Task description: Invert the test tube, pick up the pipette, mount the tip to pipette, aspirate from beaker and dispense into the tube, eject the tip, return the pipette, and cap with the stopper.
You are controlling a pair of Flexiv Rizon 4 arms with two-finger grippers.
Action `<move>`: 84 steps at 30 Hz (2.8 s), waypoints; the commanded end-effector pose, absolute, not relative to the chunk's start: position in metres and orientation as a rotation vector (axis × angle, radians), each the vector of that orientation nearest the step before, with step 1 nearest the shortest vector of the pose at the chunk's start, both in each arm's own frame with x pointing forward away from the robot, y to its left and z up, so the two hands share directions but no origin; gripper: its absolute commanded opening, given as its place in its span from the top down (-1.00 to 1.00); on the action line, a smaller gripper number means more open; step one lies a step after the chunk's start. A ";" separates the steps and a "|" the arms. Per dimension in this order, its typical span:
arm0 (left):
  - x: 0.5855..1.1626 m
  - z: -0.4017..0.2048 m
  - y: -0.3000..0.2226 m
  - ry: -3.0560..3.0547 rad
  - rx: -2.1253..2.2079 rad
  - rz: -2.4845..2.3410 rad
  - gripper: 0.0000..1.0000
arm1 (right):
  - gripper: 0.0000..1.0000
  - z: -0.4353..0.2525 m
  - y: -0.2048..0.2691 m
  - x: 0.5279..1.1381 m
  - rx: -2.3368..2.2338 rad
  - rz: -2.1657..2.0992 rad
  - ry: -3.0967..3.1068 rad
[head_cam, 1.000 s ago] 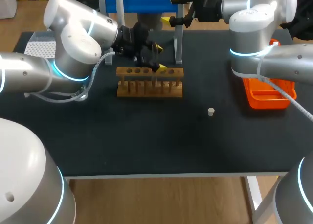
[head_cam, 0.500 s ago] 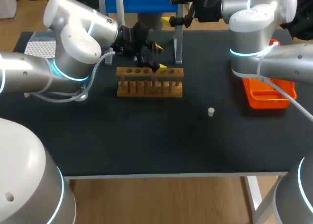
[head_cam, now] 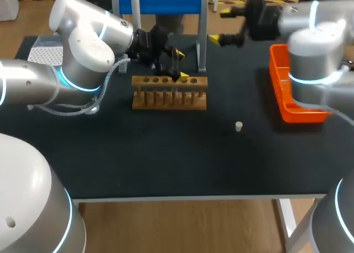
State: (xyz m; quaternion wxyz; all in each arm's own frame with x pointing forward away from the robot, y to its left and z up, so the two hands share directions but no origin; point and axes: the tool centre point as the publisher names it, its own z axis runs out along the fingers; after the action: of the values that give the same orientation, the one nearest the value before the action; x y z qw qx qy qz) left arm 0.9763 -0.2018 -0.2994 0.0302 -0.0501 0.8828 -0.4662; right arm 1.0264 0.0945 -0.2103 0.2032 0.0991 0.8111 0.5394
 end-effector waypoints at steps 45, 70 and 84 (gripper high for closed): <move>0.977 -0.300 -0.202 2.721 -0.153 -1.437 -1.00 | -1.00 -0.341 -0.011 0.801 0.514 1.431 2.397; 0.977 -0.300 -0.202 2.721 -0.153 -1.437 -1.00 | -1.00 -0.400 0.017 0.806 0.602 1.377 2.440; 0.977 -0.300 -0.202 2.721 -0.153 -1.437 -1.00 | -1.00 -0.415 0.029 0.815 0.622 1.391 2.404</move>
State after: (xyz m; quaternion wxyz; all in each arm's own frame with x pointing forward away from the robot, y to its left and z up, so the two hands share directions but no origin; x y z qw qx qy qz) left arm 0.9763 -0.2020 -0.2996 0.0303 -0.0501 0.8826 -0.4664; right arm 0.8129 0.0244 -0.4097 0.1412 0.2135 0.8370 0.4836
